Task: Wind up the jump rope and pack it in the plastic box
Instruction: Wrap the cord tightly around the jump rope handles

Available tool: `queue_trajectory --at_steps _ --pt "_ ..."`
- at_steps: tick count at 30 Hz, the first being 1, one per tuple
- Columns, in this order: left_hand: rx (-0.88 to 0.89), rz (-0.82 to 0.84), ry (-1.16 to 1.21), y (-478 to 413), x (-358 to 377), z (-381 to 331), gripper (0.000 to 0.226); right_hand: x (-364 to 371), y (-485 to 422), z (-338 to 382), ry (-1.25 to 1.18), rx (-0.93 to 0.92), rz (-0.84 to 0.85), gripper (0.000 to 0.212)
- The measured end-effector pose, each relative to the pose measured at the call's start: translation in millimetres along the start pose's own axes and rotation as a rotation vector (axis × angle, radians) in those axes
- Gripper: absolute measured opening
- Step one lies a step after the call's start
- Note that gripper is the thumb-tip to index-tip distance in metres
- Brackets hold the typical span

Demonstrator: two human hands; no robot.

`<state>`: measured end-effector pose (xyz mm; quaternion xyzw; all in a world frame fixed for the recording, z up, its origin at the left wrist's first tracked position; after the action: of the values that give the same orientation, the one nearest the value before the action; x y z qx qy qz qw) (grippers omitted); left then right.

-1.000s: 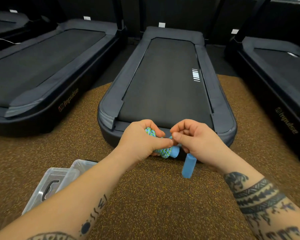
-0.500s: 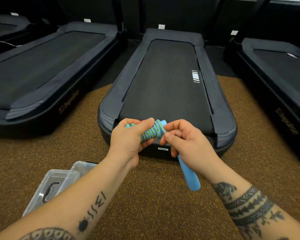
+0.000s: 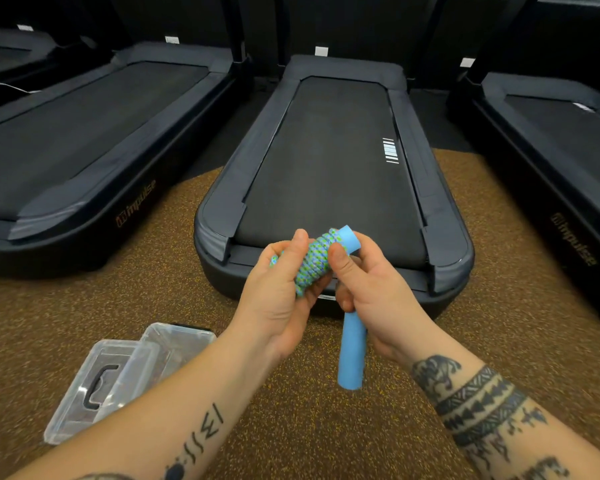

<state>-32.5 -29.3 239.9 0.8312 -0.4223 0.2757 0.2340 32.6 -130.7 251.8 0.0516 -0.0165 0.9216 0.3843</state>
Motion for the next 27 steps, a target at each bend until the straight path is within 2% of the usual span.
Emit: queue_trajectory --at_steps 2,6,9,12,14,15,17,20,23,25,27 --pt "0.002 0.041 -0.095 2 2 2 0.021 -4 -2 2 -0.034 0.013 -0.041 0.025" --pt "-0.007 0.125 -0.245 6 6 5 0.007 -13 -4 8 -0.032 -0.039 -0.082 0.020" --pt "-0.052 0.188 -0.314 8 8 9 0.024 -15 -7 7 -0.003 -0.046 -0.116 0.021" --pt "-0.078 0.261 -0.448 9 9 10 0.045 -18 -8 0 0.254 -0.047 -0.161 0.030" --pt "-0.109 0.286 -0.521 10 8 12 0.061 -19 -8 -4 0.402 -0.044 -0.151 0.029" --pt "-0.113 0.295 -0.537 10 8 14 0.064 -18 -8 -4 0.462 -0.042 -0.142 0.030" --pt "-0.095 0.294 -0.534 10 9 16 0.053 -14 -5 -3 0.528 -0.011 -0.120 0.044" --pt "-0.037 0.228 -0.599 11 9 19 0.029 -8 0 -8 0.316 0.103 -0.128 0.063" --pt "-0.032 0.164 -0.581 7 6 20 0.020 -4 -1 -12 0.027 0.264 -0.160 0.074" --pt "-0.059 0.081 -0.481 2 4 16 0.016 -2 -3 -14 0.006 0.268 -0.143 0.069" --pt "-0.045 -0.001 -0.415 -4 2 10 0.016 -3 -3 -15 0.067 0.233 -0.091 0.055"
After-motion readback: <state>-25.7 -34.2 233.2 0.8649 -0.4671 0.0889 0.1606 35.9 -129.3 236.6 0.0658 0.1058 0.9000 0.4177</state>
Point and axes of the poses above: each hand's wrist, its own y-axis away from the middle knuckle, its own x-axis out of the palm, z = x × y, the point moved 2 cm from there along -y, towards the middle knuckle, and after that the axes turned 2 degrees about z, right-handed, at the moved point
